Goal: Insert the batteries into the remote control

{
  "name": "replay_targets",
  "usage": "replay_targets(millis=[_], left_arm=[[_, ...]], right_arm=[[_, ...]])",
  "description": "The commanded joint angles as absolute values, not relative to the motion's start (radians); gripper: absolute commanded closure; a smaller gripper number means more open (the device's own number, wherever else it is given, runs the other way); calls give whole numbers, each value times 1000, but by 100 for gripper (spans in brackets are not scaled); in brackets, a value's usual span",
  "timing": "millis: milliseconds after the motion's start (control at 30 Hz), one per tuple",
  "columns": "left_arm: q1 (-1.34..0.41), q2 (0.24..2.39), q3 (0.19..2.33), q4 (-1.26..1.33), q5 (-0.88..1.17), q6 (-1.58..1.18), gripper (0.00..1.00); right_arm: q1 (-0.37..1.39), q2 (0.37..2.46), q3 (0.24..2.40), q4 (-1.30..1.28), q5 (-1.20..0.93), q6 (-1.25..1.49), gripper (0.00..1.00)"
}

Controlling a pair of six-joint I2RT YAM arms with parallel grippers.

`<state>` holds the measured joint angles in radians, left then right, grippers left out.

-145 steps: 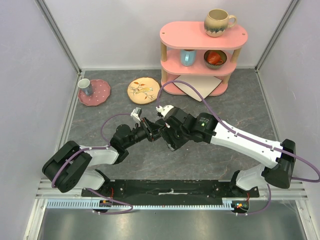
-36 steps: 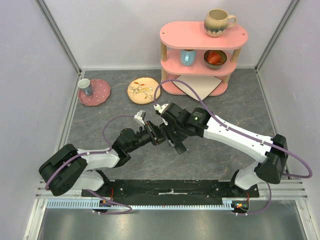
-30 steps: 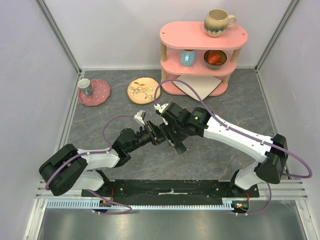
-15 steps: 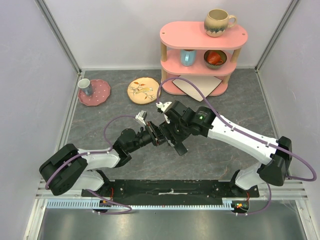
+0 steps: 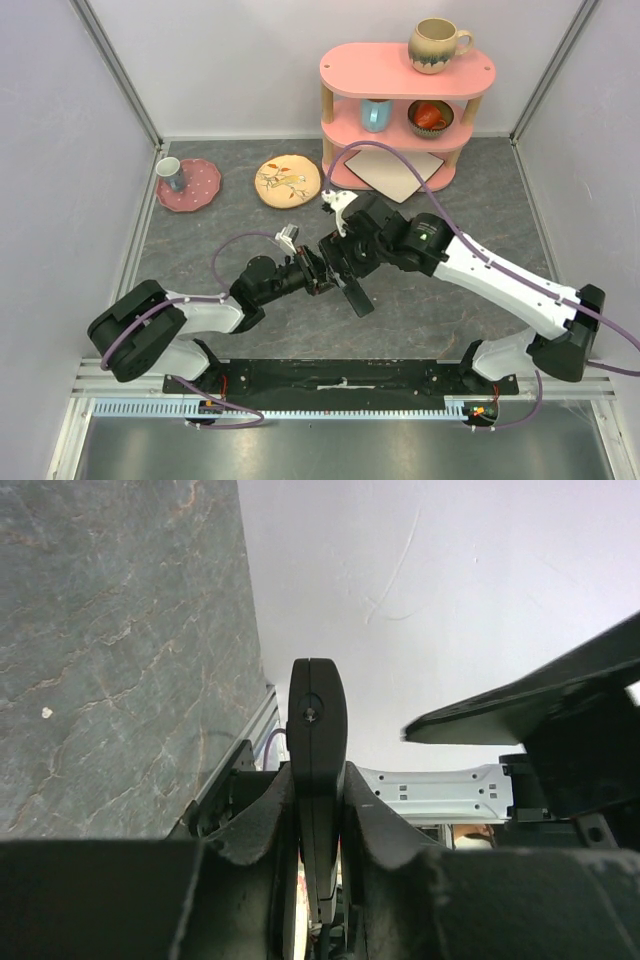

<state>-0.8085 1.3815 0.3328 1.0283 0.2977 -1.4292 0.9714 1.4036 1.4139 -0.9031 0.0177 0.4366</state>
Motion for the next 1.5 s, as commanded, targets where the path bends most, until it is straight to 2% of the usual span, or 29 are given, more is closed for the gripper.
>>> replay_targets(millis=[0,200,433,933,1233,1467], left_arm=[[-776,1394,351,1095,345,-1391,98],[-686,1378,325,1158,403,-1423,98],[-592,1318,278,1193,468,-1456,98],[-500,1295,239,1336,612,-1514,98],[-499,1305,247,1355,621,-1526,98],[-500,1313,262,1347,621,-1519,98]], right_arm=[[953,1329,1431,-834,23,454,16],[871,1223,1337,-764,58,512,15],[738,1065,1076,-428,-170,702,15],[666,1012,704,153,-541,1000,17],[669,1046,617,276,-655,1043,20],[692,1071,603,273,-667,1031,25]])
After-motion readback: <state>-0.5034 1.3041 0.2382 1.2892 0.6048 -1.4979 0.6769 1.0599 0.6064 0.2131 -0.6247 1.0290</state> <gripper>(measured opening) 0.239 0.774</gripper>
